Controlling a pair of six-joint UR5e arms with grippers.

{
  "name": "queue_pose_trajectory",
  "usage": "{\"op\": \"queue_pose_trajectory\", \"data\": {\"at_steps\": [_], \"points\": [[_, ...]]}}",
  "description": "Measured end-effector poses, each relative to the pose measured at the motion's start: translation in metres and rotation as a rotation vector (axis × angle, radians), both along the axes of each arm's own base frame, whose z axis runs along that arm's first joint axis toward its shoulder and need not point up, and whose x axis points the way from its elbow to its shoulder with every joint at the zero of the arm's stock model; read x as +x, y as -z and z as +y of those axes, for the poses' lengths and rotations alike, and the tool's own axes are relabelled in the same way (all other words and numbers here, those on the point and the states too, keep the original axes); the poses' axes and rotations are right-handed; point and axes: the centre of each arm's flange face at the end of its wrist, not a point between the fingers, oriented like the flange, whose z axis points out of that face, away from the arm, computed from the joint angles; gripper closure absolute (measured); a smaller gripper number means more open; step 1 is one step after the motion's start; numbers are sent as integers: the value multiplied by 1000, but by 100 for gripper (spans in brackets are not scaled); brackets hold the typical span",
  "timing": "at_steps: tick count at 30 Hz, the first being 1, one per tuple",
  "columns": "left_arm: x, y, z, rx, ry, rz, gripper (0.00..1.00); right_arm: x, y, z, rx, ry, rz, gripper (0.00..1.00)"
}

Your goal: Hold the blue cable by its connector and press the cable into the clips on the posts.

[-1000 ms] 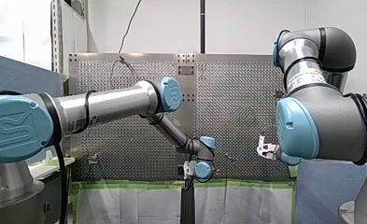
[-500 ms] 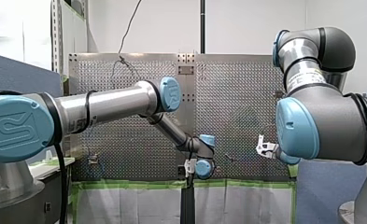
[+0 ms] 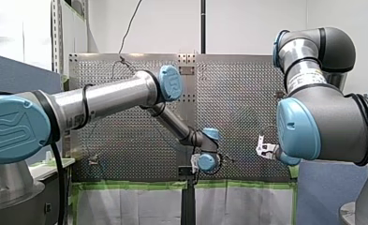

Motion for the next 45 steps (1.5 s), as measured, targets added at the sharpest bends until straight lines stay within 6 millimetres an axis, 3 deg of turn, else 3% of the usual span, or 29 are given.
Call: {"op": "queue_pose_trajectory", "data": {"at_steps": [4, 11, 16, 30, 45], "points": [[-12, -9, -5, 20, 27, 5, 0, 2, 0, 1, 4, -3, 0, 100], [-34, 1, -8, 69, 77, 45, 0, 3, 1, 2, 11, -5, 0, 100], [-39, 5, -7, 79, 83, 53, 0, 4, 1, 3, 14, -6, 0, 100], [-61, -3, -32, 66, 129, 36, 0, 5, 2, 4, 17, -8, 1, 100], [-68, -2, -36, 60, 133, 44, 0, 7, 2, 4, 22, -19, -10, 100]]}}
